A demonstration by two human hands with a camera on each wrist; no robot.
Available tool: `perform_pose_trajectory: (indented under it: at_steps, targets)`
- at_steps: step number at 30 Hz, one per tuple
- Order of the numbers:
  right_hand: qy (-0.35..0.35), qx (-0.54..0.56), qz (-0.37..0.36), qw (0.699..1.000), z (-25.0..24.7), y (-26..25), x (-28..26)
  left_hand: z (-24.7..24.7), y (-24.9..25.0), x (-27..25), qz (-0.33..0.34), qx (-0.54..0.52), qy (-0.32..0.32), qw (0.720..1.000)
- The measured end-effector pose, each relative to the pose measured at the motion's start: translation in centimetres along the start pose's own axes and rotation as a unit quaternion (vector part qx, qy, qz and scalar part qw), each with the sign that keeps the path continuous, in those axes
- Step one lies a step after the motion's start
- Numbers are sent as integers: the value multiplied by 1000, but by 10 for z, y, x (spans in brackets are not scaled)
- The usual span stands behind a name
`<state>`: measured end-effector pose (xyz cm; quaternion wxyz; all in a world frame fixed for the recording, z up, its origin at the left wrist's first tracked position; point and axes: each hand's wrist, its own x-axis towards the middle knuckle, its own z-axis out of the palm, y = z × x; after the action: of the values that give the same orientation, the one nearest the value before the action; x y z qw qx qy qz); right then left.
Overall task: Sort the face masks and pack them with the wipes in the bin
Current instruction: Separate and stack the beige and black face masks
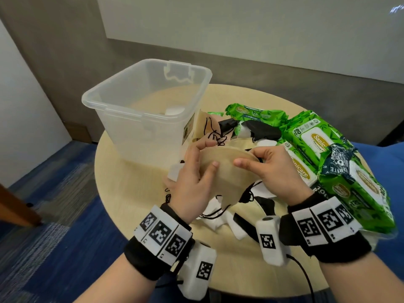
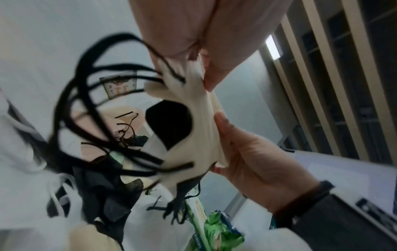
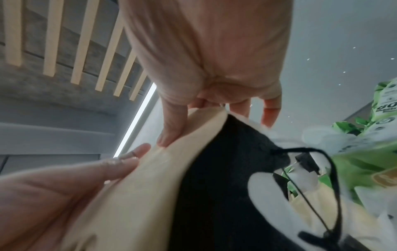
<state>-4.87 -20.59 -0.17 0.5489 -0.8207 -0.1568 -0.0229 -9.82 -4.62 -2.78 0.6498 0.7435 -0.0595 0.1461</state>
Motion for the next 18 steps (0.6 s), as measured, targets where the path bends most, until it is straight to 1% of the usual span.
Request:
perform_pose_trajectory:
  at_steps: [2,4,7,12,14,16,18]
  targets:
    - [15,2,4,1000,4,1,-1,4,0,-3,34,45,7,998]
    - [30,0,6,1000,6,1,-2,7,3,-5,52,62,8,997]
    - [36,-14,1,999,7,-1,-4,5,2,-5,51,61,12,997]
    - [45,-7,-4,999,5,-2,-3,-2,-1,2,-22,42,13,999]
    - [43,25,10,999,1,-4,-1,-6,-2,5,-48,14,39,998]
    - [49,66,19,996,-7,-6,1,-15,-7,9,-62,2,83,995]
    - [46,95,1,994,-15,-8,1,-21,-14,13,-72,16,124,990]
